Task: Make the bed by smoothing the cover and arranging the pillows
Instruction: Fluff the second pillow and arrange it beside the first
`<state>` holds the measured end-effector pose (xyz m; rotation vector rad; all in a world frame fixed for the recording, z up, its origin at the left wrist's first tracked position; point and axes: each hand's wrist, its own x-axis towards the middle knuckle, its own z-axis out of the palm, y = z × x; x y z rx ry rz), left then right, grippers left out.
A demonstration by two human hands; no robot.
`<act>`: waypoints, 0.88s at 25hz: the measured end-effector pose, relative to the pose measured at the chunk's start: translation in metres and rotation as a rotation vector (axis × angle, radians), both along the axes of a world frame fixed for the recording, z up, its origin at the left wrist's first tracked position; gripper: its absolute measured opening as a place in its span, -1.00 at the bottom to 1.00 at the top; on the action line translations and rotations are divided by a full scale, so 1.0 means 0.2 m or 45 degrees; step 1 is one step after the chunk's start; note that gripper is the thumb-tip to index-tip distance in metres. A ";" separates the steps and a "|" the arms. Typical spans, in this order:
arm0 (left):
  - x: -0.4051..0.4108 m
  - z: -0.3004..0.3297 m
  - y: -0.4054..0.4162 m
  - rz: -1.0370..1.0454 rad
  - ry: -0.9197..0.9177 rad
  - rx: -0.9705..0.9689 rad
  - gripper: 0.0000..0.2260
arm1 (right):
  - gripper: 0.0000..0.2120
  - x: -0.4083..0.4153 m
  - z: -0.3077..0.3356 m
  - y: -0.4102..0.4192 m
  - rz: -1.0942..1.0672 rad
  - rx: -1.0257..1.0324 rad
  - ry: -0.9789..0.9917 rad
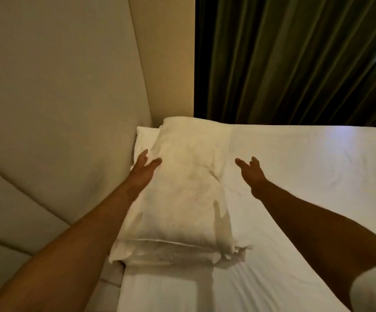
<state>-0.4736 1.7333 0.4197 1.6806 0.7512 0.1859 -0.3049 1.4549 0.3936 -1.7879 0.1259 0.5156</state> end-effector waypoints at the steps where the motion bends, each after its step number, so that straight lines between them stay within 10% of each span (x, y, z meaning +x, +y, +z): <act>1: -0.09 -0.13 0.00 0.014 0.125 0.046 -0.35 | -0.16 -0.08 -0.09 0.02 0.052 -0.120 0.014; 7: -0.46 -0.81 0.03 0.050 0.780 0.238 -0.18 | -0.23 -0.40 -0.64 -0.03 0.155 -0.449 0.394; 17: -0.40 -0.95 0.14 0.290 0.639 0.066 -0.18 | -0.32 -0.52 -0.85 0.00 0.127 -0.667 0.276; 22: -0.55 -0.82 0.05 0.217 0.354 -0.069 -0.69 | -0.67 -0.57 -0.87 -0.24 0.182 -0.639 0.141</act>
